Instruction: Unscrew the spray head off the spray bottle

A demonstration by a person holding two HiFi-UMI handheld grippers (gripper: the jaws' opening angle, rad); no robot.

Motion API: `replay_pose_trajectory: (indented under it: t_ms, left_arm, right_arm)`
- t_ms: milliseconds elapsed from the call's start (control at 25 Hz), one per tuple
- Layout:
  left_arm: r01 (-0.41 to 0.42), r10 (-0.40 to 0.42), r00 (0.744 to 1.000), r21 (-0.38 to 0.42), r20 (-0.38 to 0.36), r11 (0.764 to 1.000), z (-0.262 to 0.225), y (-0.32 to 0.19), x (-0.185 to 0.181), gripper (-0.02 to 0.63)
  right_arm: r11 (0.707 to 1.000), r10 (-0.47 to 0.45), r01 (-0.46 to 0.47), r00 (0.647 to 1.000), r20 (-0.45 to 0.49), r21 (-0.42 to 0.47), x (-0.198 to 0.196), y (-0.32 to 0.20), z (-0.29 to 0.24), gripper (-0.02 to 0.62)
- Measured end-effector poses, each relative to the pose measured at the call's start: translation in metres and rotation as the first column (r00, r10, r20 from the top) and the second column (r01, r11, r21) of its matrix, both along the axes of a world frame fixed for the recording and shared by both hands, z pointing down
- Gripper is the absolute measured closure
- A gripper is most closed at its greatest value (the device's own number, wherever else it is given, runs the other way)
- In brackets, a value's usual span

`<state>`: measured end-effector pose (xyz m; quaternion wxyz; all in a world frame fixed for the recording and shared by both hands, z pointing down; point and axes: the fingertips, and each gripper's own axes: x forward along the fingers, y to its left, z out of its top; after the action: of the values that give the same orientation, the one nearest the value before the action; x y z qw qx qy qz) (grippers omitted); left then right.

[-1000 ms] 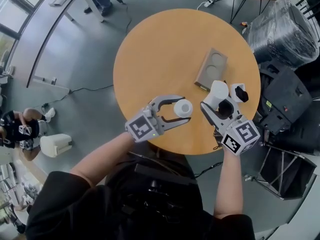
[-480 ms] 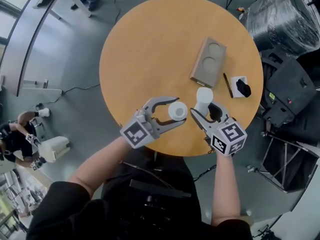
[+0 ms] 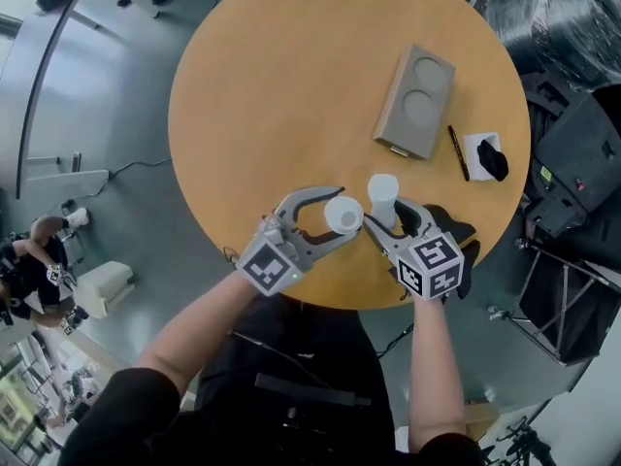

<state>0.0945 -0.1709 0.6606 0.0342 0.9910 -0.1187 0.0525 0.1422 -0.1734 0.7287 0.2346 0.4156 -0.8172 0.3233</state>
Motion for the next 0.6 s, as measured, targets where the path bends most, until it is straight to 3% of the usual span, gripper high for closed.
replay_pose_trajectory:
  t_ms: [320,600]
  left_arm:
    - [0.023,-0.022,1.0,-0.026,0.018,0.999,0.08,-0.019,0.004,0.298]
    - [0.032,-0.029,0.995,-0.03,0.096,0.999,0.128,-0.018,0.002,0.298]
  right_arm:
    - [0.996,0.016,-0.019,0.999,-0.031,-0.084,-0.003,-0.001,0.078,0.341]
    - [0.995,-0.01,0.002,0.997,-0.074,-0.103,-0.009,-0.007,0.112,0.341]
